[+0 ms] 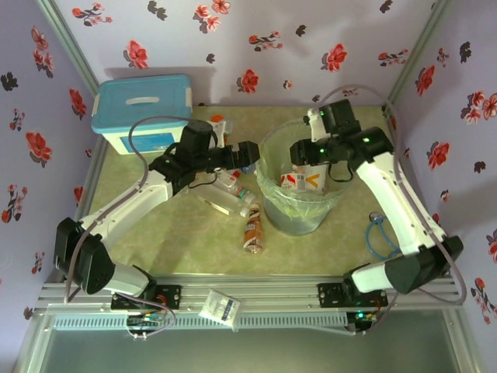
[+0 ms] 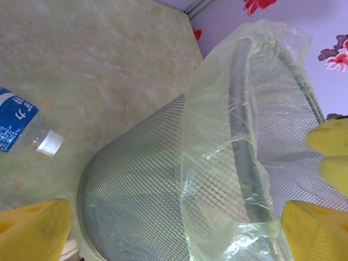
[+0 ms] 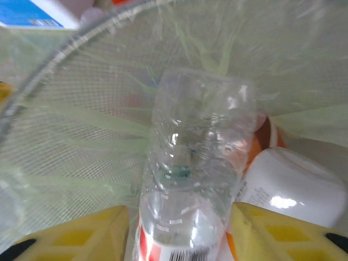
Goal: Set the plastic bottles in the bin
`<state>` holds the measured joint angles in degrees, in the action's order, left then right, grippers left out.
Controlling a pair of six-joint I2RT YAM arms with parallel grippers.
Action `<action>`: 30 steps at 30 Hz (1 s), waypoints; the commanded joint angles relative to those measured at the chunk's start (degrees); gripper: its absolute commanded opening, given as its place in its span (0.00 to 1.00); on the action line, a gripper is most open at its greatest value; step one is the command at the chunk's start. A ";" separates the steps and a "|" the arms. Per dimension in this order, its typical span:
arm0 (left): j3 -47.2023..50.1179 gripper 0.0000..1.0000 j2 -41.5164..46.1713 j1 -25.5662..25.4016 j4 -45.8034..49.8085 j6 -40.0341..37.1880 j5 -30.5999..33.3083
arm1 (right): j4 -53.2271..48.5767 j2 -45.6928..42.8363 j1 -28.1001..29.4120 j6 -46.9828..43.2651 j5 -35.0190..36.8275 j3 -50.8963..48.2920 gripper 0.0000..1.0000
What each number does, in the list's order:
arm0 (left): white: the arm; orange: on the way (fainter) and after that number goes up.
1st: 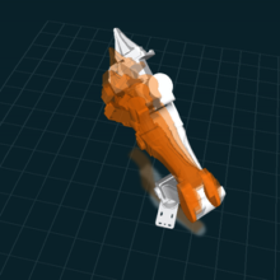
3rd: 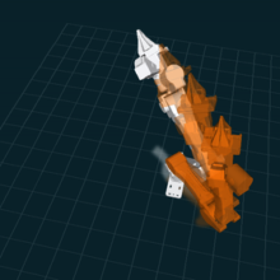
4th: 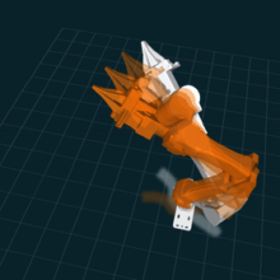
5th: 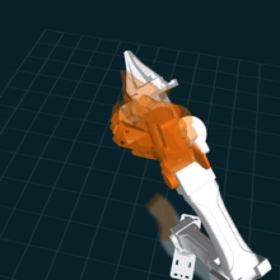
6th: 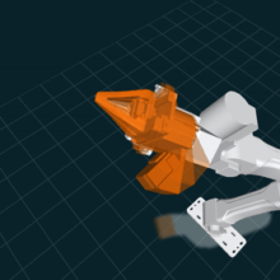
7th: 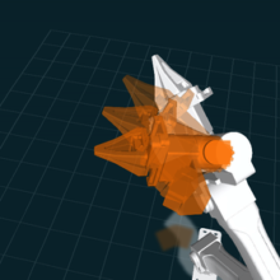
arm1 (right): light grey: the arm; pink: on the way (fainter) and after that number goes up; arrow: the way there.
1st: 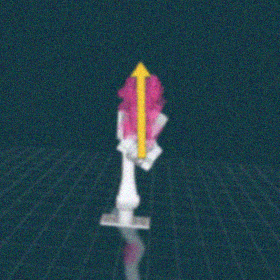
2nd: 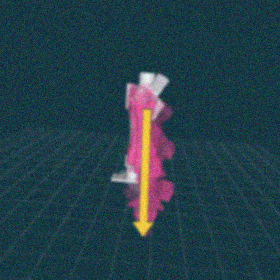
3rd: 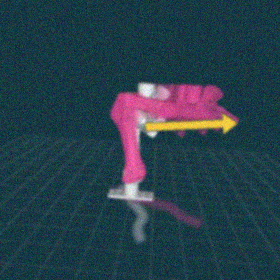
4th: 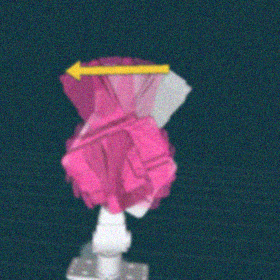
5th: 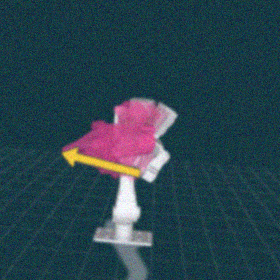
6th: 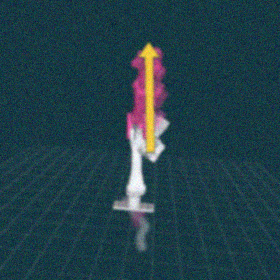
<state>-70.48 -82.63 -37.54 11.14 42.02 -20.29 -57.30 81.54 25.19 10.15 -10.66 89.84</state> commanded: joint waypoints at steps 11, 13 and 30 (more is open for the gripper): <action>-2.19 0.98 -4.59 -1.97 -2.39 -0.23 -0.01 | 9.54 -1.44 5.79 7.14 -0.98 -17.55 0.45; -2.57 0.98 -4.78 -1.94 -2.45 -0.39 -0.08 | 8.61 -1.65 5.75 6.76 0.53 -15.84 0.45; 0.81 1.00 9.19 3.43 7.30 -1.23 9.42 | 4.54 -4.70 1.34 1.89 9.16 -0.41 0.63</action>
<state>-71.48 -77.06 -35.51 14.85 40.75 -15.31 -51.13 78.72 27.44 13.26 -3.62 87.81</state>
